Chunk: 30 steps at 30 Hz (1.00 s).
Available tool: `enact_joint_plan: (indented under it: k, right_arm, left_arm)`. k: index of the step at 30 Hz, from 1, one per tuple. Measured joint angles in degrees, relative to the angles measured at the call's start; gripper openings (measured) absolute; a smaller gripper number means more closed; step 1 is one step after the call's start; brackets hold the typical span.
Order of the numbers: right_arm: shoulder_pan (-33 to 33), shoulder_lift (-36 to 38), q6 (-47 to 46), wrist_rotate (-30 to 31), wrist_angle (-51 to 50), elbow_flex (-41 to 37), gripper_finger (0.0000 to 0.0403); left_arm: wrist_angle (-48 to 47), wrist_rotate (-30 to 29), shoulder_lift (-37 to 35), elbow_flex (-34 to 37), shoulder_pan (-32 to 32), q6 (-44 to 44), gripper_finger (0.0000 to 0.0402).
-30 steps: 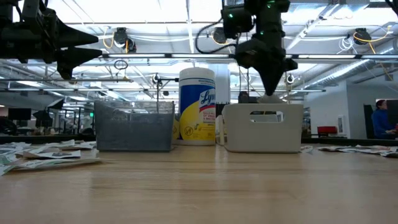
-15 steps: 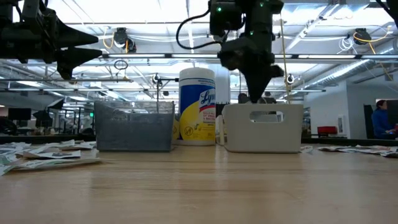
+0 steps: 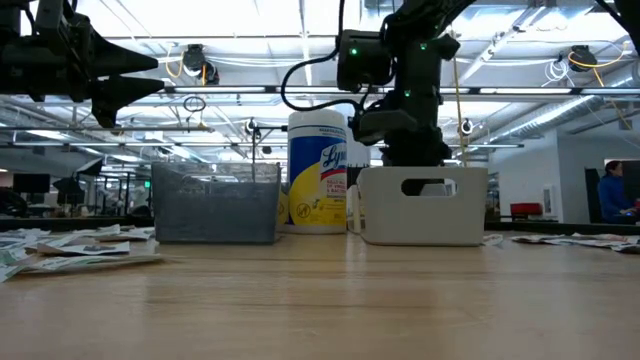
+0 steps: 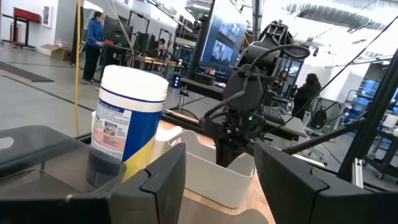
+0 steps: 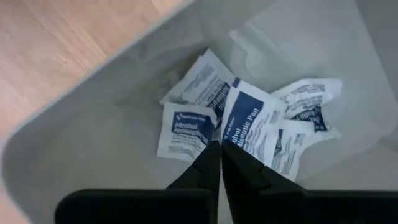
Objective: Pick & Place First Aid Supplies
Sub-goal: Put the alcohol pad into the gray bin
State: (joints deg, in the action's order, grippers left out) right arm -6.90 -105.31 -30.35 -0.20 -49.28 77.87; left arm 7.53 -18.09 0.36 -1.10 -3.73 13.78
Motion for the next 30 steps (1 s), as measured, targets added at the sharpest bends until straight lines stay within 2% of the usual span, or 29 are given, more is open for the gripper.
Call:
enact_joint_plan:
  k: [3, 11, 14, 19, 25, 30]
  right_arm:
    - [0.0, 0.03, 0.82, -0.21, 0.03, 0.0, 0.0046]
    - [0.0, 0.03, 4.44, -1.41, -0.44, 0.1, 0.0162]
    - [-0.44, 0.06, 4.92, -1.47, -1.35, 1.06, 0.019]
    - [-1.38, 2.95, 4.2, -1.59, -4.4, 2.73, 0.0206]
    - [-2.53, 6.2, 2.8, -4.46, -8.3, 3.25, 0.0208]
    - [-2.69, 7.84, 0.77, -4.47, -8.85, 1.99, 0.0208]
  left_arm:
    - [0.0, 0.0, 0.01, 0.01, 0.0, -0.01, 0.0196]
    - [0.0, 0.0, 0.02, 0.01, 0.0, -0.02, 0.0196]
    - [0.0, 0.0, 0.02, 0.01, 0.0, -0.01, 0.0196]
    - [-0.01, 0.0, 0.0, 0.0, 0.0, -0.02, 0.0196]
    - [0.0, -0.01, 0.01, 0.02, 0.0, -0.02, 0.0196]
    - [0.0, 0.0, 0.0, 0.02, 0.0, -0.02, 0.0196]
